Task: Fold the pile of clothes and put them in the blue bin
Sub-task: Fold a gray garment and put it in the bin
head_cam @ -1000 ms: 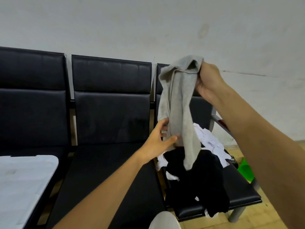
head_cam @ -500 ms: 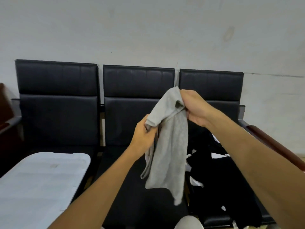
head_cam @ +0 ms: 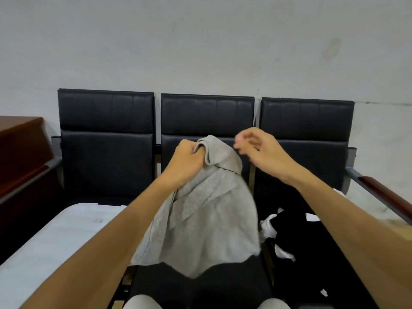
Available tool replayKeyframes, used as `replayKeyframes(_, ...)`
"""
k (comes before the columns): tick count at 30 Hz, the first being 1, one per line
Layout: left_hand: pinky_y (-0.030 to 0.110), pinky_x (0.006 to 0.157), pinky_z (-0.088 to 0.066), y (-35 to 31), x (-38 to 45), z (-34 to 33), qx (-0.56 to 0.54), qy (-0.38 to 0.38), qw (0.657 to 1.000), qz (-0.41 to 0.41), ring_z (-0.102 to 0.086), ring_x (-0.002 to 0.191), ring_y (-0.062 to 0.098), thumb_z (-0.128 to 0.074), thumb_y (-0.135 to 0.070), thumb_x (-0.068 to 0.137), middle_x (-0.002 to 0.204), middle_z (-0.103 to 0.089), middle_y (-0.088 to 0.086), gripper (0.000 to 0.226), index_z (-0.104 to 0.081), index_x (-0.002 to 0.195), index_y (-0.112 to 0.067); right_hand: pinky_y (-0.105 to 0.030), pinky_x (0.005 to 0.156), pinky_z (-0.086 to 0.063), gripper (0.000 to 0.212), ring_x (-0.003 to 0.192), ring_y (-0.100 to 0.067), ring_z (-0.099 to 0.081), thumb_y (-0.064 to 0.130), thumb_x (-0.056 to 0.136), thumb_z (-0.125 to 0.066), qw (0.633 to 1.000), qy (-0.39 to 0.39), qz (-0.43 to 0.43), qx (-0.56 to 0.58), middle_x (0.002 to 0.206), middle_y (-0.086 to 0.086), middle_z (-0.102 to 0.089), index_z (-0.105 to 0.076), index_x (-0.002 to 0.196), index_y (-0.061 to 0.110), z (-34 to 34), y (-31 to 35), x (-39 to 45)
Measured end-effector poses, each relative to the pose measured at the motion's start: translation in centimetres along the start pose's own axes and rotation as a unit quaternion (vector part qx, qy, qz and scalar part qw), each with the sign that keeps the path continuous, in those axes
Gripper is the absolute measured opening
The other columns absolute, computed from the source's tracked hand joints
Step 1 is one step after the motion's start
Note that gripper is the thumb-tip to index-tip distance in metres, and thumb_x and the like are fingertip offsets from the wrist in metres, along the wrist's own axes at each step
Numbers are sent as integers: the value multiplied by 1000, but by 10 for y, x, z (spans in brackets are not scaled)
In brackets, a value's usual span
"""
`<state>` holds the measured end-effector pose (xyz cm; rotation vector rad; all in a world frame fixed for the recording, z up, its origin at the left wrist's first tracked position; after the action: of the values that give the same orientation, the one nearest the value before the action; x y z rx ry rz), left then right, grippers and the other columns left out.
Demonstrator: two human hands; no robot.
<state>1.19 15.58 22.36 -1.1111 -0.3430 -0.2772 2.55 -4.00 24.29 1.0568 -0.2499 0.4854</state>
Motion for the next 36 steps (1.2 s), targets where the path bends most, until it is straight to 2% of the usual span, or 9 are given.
replayKeyframes(4, 39, 49, -41, -13, 5, 0, 98, 88, 991, -29, -45, 50, 19, -66, -14, 86, 55, -57, 21, 29, -63, 65, 7, -17, 89, -52, 52, 107, 0, -62, 42, 80, -77, 989, 115, 84, -41, 117, 12, -66, -59, 126, 25, -42, 25, -9)
replayKeyframes(8, 41, 59, -53, -15, 4, 22, 153, 43, 985, -63, -61, 58, 21, -73, -23, 87, 65, -67, 13, 24, -73, 70, -6, -29, 87, -56, 25, 99, -2, -66, 11, 93, -63, 988, 91, 90, -87, 107, 7, -72, -70, 117, 16, -44, 19, 0)
replayKeyframes(11, 37, 72, -59, 4, 0, 36, 203, 36, 977, -53, -67, 71, 15, -69, -20, 92, 76, -71, -1, 10, -75, 86, -15, -28, 86, -56, 28, 98, -4, -66, 4, 96, -51, 988, 76, 81, -106, 104, 5, -72, -73, 110, 13, -37, 17, 6)
replayKeyframes(15, 45, 72, -58, 50, -8, 62, 285, -4, 959, 11, -64, 81, 22, -56, 4, 86, 92, -68, 3, 33, -68, 100, -23, -28, 83, -50, 30, 96, -8, -64, 5, 97, -44, 986, 27, 66, -152, 103, 3, -70, -70, 106, 16, -18, 16, 16)
replayKeyframes(19, 43, 71, -57, 80, -17, 92, 331, -3, 941, 64, -64, 87, 29, -58, 11, 79, 96, -66, 8, 38, -66, 103, -18, -46, 81, -53, 29, 94, -25, -61, 10, 99, -38, 959, 13, 20, -284, 102, -6, -68, -66, 105, 17, 7, -10, 24)
replayKeyframes(23, 20, 59, -45, 85, -9, 108, 309, -7, 949, 66, -65, 78, 21, -54, 13, 85, 91, -66, 7, 34, -69, 101, -13, -51, 76, -54, 22, 84, -29, -59, 17, 101, -39, 933, 33, -34, -358, 98, -9, -63, -61, 99, 22, 20, -31, 26)
replayKeyframes(27, 20, 64, -44, 72, -5, 121, 266, -65, 960, 59, -59, 82, 15, -49, 18, 83, 93, -67, 6, 43, -73, 106, -9, -51, 69, -54, 27, 77, -31, -57, 10, 95, -45, 938, 4, -34, -346, 84, -10, -60, -58, 76, 25, 26, -33, 25)
replayKeyframes(31, 24, 66, -44, 70, -7, 129, 266, -87, 958, 70, -57, 83, 15, -45, 19, 82, 96, -67, 8, 48, -72, 109, -10, -41, 58, -46, 34, 69, -28, -52, 0, 91, -47, 945, -32, -54, -320, 69, -11, -58, -57, 62, 14, 35, -34, 23)
replayKeyframes(36, 17, 73, -42, 66, -7, 134, 223, -31, 974, 41, -62, 95, 15, -49, 11, 87, 98, -70, 0, 40, -71, 108, -16, -30, 51, -37, 31, 58, -24, -50, 1, 95, -41, 968, -80, -71, -229, 68, -15, -60, -64, 74, 3, 40, -33, 15)
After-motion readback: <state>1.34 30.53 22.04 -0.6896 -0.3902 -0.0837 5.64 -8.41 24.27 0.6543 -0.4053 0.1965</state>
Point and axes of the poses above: each hand's wrist, its own x-axis towards the middle knuckle, its own z-axis out of the back of the hand, y = z × x, the point moved 4 cm from there along x, towards the middle knuckle
